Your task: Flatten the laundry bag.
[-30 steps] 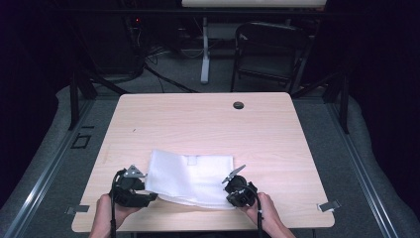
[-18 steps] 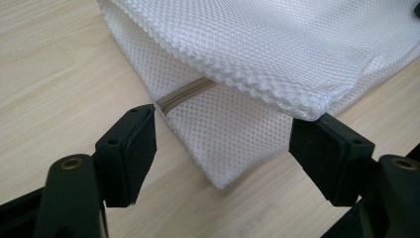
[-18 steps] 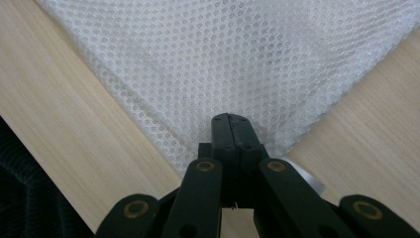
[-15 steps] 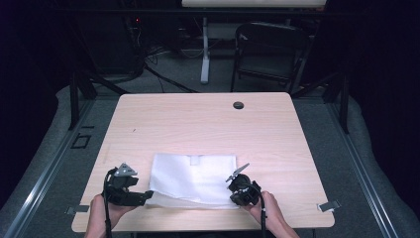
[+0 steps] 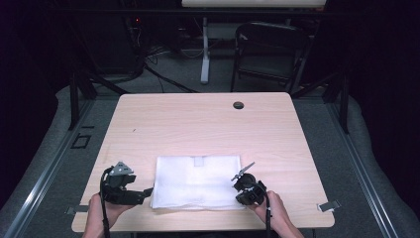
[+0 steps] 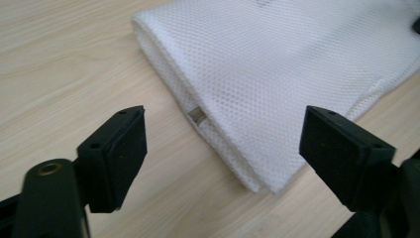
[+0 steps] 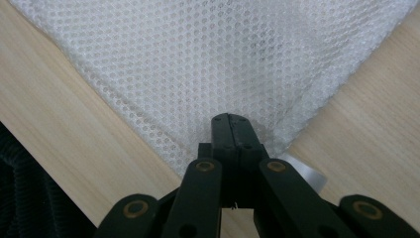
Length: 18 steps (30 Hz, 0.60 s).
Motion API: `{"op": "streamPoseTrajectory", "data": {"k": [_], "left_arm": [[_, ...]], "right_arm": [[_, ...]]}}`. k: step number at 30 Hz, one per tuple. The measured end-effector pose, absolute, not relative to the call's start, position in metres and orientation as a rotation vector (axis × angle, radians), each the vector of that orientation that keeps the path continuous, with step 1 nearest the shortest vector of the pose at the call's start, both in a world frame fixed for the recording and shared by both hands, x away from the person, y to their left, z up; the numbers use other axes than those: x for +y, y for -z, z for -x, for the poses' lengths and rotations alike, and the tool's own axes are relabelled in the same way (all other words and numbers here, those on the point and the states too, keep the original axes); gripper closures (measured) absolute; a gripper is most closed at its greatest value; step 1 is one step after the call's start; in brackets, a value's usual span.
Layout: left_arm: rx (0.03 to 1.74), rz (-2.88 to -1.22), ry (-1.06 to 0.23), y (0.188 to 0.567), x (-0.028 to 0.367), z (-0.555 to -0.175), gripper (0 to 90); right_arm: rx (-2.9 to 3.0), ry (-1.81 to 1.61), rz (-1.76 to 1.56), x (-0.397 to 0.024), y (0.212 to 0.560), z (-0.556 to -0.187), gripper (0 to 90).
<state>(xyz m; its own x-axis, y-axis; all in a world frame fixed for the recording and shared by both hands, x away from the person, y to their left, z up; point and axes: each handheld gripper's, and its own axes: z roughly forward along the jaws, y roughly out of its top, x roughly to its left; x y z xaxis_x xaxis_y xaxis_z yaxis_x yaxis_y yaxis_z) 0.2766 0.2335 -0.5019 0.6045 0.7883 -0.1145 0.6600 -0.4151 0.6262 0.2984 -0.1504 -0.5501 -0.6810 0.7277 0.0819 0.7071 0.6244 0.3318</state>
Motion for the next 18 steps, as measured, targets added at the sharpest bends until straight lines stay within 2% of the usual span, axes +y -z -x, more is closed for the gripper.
{"op": "streamPoseTrajectory", "data": {"k": [8,15,18], "left_arm": [[1.009,-2.282,-0.202,0.508,0.21,-0.277,15.9],[0.938,-2.292,-0.166,0.51,0.193,-0.278,18.0],[0.927,-2.293,-0.145,0.512,0.186,-0.28,17.9]], "right_arm": [[2.767,-0.482,-1.284,-0.155,0.549,-0.296,90.0],[2.768,-0.452,-1.282,-0.159,0.548,-0.299,90.0],[2.751,-0.483,-1.278,-0.161,0.545,-0.299,81.2]]}}
